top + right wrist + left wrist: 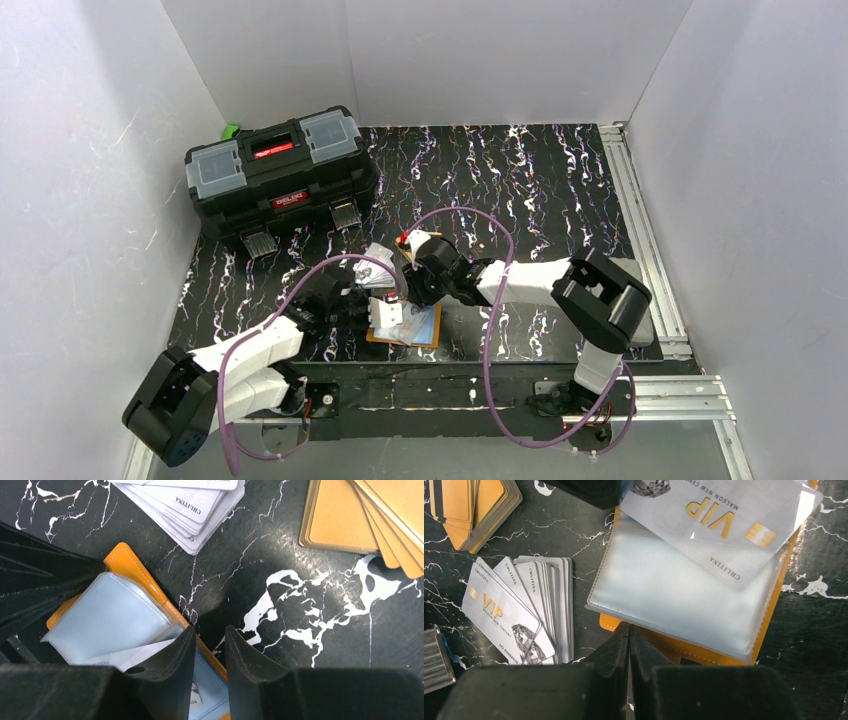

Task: Put the credit cards into the card holder
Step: Insert the credit card into the card holder.

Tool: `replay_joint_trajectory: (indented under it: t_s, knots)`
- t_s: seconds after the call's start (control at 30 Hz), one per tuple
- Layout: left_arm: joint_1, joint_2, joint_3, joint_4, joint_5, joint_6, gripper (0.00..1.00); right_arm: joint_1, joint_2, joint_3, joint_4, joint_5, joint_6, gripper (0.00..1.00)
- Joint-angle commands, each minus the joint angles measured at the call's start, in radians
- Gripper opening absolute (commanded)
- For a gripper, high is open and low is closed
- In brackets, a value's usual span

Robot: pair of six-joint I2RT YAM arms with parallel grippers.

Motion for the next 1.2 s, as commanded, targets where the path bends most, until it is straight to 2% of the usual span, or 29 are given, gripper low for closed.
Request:
replay_joint_trajectory:
  t_s: [0.0, 0.43, 1.17]
  knots:
    - [0.004, 0.030, 0.012, -0.054, 0.010, 0.020, 0.00, 0.002, -0.050, -0.039, 0.010, -0.006, 0.022, 0.35]
    - [0.005, 0.038, 0.027, -0.054, 0.032, 0.021, 0.00, -0.013, -0.097, -0.026, -0.003, 0.005, 0.007, 0.36]
    - [0.006, 0.015, 0.007, -0.054, 0.029, 0.037, 0.00, 0.048, -0.049, -0.033, -0.031, 0.057, -0.027, 0.36]
